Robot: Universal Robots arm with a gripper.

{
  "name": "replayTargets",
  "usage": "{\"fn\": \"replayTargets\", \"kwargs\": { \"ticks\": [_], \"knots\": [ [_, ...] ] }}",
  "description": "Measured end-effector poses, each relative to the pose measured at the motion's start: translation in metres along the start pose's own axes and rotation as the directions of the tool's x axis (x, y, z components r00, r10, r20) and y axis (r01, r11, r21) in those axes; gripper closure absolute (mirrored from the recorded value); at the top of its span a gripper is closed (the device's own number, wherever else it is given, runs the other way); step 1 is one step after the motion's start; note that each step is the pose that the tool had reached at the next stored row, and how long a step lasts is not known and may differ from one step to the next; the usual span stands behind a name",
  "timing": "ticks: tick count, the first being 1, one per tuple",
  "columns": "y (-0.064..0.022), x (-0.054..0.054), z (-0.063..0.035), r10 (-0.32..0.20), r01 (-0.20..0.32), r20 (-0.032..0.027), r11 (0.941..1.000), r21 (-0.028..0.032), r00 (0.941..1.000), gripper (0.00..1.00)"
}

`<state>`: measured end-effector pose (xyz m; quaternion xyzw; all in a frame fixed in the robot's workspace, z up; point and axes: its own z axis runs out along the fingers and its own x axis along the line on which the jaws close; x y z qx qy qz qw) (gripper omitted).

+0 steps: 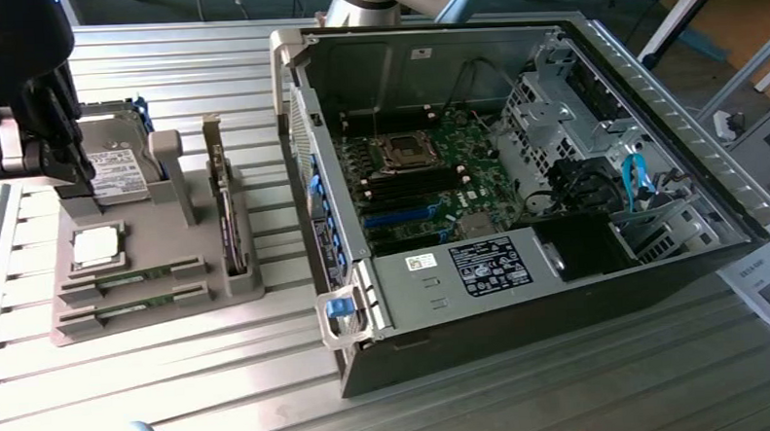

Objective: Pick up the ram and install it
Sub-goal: 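Pick up the ram and move it above insertion slot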

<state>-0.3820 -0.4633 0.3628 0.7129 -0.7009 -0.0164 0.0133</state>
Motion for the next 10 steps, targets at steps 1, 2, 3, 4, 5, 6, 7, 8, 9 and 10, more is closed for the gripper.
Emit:
{"fn": "replayTargets", "kwargs": {
  "ticks": [1,2,3,4,5,6,7,8,9,10],
  "knots": [
    [-0.0001,0.0000,0.0023,0.000,0.000,0.0001,1.0000,0.0001,1.0000,0.76],
    [-0.0002,0.0000,0.0036,0.000,0.000,0.0000,1.0000,0.0000,1.0000,0.76],
    [-0.0002,0.0000,0.0042,0.000,0.000,0.0000,1.0000,0.0000,1.0000,0.76],
    [-0.0002,0.0000,0.0048,0.000,0.000,0.0000,1.0000,0.0001,1.0000,0.76],
    [-0.0003,0.0000,0.0054,0.000,0.000,0.0000,1.0000,0.0001,1.0000,0.76],
    [-0.0003,0.0000,0.0061,0.000,0.000,-0.0001,1.0000,0.0001,1.0000,0.76],
    [-0.0003,0.0000,0.0075,0.000,0.000,-0.0001,1.0000,0.0002,1.0000,0.76],
    [-0.0004,0.0000,0.0087,0.000,0.000,-0.0003,1.0000,0.0001,1.0000,0.76],
    [-0.0004,0.0000,0.0101,0.000,0.000,-0.0003,1.0000,0.0001,1.0000,0.76],
    [-0.0005,0.0001,0.0109,0.000,0.000,-0.0004,1.0000,0.0001,1.0000,0.76]
  ]
}}
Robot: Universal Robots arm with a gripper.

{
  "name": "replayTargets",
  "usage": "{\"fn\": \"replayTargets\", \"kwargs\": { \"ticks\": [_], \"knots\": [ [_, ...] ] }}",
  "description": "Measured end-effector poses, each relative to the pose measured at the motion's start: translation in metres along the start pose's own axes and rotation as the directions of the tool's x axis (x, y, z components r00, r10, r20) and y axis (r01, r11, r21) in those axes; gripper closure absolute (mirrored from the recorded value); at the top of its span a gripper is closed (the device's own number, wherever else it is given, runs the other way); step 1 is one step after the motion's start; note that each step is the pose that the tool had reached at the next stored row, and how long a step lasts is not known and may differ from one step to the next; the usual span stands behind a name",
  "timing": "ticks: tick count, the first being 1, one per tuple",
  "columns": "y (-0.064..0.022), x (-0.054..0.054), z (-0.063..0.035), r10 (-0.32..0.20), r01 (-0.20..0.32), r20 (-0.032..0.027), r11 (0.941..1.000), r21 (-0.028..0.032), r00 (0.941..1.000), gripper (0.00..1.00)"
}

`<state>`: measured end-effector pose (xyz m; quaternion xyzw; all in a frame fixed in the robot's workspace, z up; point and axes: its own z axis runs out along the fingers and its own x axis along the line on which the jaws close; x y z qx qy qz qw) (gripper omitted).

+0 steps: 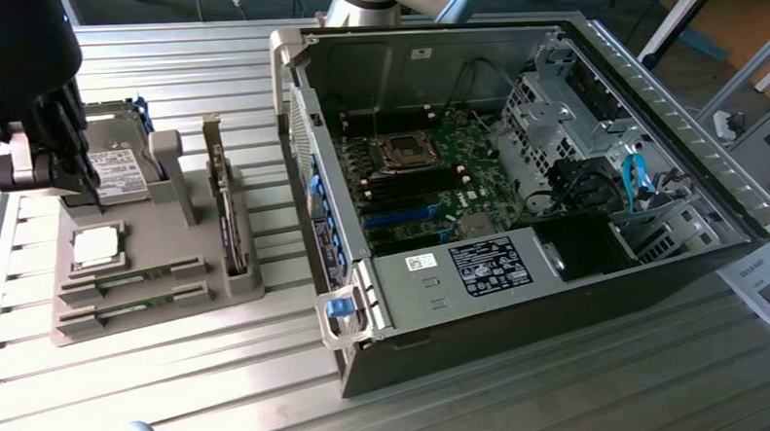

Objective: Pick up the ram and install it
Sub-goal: 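Pick up the ram and move it above insertion slot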

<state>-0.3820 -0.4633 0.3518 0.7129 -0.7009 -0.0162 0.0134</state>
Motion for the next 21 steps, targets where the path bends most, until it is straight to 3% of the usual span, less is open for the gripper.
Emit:
{"fn": "replayTargets", "kwargs": {
  "ticks": [21],
  "knots": [
    [-0.0006,0.001,0.0204,0.000,0.000,0.0000,1.0000,0.0000,1.0000,0.76]
  ]
}}
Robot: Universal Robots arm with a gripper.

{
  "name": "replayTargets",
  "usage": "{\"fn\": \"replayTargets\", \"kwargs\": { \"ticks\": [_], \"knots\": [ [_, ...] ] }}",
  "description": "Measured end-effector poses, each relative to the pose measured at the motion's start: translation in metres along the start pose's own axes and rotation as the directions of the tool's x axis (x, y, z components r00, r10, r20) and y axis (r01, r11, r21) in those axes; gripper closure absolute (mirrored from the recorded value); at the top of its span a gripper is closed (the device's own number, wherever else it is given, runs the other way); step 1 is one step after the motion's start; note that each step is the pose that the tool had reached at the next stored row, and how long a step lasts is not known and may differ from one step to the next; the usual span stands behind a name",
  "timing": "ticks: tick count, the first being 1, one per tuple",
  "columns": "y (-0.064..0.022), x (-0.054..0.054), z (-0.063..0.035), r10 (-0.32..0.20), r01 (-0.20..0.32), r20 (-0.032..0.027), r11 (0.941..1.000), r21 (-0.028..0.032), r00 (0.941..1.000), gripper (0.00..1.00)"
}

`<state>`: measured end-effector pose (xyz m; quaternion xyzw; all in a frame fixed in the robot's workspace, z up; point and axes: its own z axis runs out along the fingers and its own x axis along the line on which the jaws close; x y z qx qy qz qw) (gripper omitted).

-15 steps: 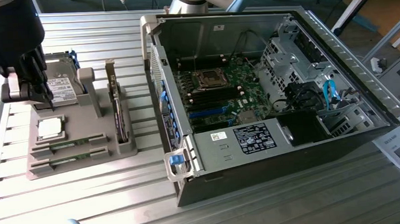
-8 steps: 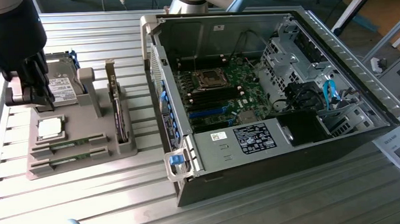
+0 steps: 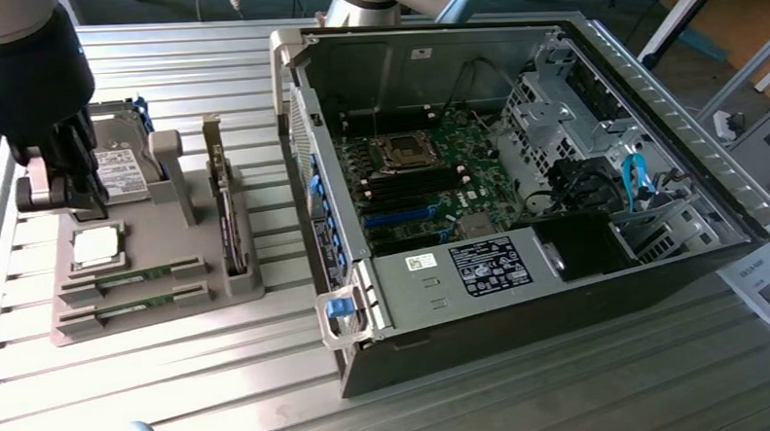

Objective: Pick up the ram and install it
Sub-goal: 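Pick up the ram and move it above insertion slot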

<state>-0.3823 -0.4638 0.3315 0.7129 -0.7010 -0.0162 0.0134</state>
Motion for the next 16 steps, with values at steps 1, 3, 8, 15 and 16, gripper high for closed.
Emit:
{"fn": "replayTargets", "kwargs": {
  "ticks": [1,3,8,15,16],
  "knots": [
    [0.0000,0.000,0.0011,0.000,0.000,0.0000,1.0000,0.0000,1.0000,0.76],
    [-0.0001,0.000,0.0036,0.000,0.000,0.0000,1.0000,0.0000,1.0000,0.76],
    [-0.0004,0.000,0.0110,0.000,0.000,0.0000,1.0000,0.0000,1.0000,0.76],
    [-0.0008,0.002,0.0263,0.000,0.000,0.0000,1.0000,0.0000,1.0000,0.76],
    [-0.0009,0.002,0.0311,0.000,0.000,0.0000,1.0000,0.0000,1.0000,0.76]
  ]
}}
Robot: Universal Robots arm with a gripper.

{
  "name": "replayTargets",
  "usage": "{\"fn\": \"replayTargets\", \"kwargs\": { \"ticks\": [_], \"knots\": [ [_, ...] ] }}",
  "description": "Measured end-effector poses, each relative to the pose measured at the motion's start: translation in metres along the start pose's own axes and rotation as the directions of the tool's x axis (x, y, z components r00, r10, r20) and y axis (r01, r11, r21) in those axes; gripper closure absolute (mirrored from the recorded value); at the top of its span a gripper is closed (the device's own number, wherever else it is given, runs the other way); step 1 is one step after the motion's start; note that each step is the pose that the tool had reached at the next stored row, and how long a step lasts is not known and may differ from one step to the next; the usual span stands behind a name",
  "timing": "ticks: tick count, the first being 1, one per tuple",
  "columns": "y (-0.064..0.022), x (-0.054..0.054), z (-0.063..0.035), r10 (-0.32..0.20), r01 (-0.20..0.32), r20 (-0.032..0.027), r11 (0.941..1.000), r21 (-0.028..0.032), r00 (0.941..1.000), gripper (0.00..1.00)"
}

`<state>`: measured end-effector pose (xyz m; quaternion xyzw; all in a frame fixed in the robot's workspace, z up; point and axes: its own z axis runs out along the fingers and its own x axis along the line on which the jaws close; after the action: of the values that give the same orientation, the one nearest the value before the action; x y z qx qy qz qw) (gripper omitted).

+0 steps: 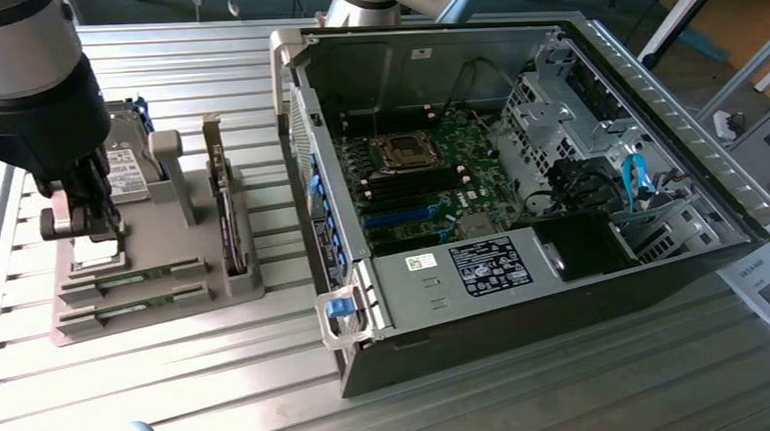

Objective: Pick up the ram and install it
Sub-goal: 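Pick up the ram and move it above insertion slot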

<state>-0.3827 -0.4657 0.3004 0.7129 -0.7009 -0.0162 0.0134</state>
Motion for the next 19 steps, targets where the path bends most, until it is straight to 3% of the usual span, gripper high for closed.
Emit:
{"fn": "replayTargets", "kwargs": {
  "ticks": [7,13,19],
  "knots": [
    [-0.0003,0.001,0.0117,0.000,0.000,0.0001,1.0000,0.0001,1.0000,0.76],
    [-0.0004,0.002,0.0128,0.000,0.000,0.0002,1.0000,0.0003,1.0000,0.76],
    [-0.0002,0.016,0.0151,0.000,0.000,-0.0001,1.0000,-0.0001,1.0000,0.76]
  ]
}}
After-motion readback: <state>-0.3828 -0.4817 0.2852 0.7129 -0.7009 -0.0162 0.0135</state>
